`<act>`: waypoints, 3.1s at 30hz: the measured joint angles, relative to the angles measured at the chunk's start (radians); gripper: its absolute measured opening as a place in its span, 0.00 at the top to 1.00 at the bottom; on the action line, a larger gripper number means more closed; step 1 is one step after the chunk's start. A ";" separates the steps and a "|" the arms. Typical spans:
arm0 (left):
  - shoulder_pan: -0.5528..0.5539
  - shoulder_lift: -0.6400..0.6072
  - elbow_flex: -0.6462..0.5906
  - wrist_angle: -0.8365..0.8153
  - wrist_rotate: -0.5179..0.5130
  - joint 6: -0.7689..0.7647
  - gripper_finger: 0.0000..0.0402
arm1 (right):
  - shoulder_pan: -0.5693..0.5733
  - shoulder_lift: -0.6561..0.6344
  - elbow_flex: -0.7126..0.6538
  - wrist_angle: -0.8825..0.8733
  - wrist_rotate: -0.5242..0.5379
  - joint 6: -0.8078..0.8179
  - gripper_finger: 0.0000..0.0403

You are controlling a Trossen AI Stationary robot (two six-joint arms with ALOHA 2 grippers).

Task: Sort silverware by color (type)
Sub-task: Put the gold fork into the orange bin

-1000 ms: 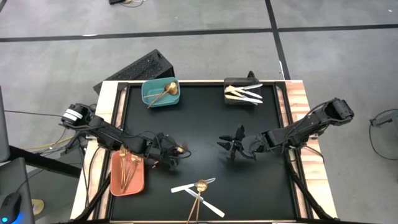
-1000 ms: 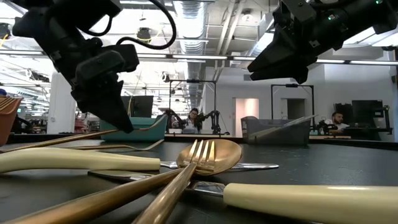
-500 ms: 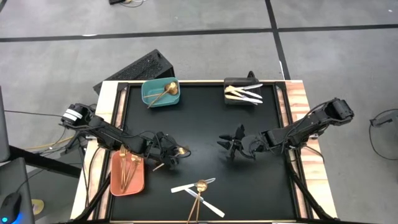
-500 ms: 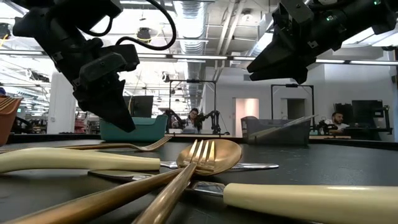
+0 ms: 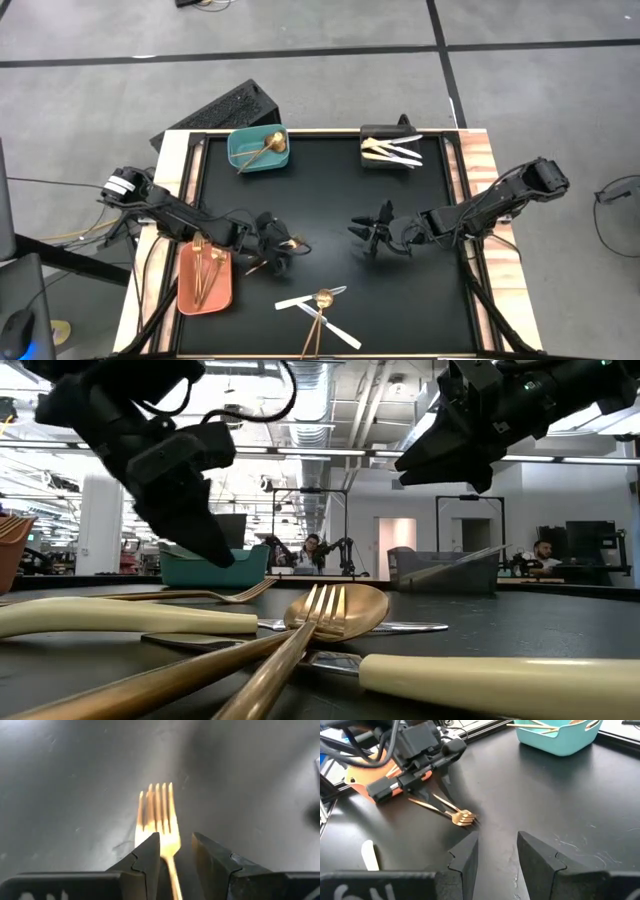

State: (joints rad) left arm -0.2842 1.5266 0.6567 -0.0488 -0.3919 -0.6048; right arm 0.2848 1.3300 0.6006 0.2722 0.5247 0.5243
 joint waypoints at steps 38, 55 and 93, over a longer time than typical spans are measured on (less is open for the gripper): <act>0.078 -0.008 0.069 -0.326 0.060 0.063 0.75 | -0.003 0.000 0.000 -0.028 -0.001 0.000 0.62; 0.088 -0.013 -0.005 -0.318 0.160 0.033 0.75 | -0.005 0.000 0.000 -0.031 -0.001 0.000 0.62; -0.509 -0.150 0.287 -1.353 -0.280 -1.261 0.99 | -0.055 0.000 0.000 -0.032 -0.008 -0.038 0.62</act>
State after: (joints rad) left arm -0.7930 1.3762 0.9440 -1.4020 -0.6720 -1.8661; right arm 0.2295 1.3300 0.6003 0.2403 0.5167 0.4866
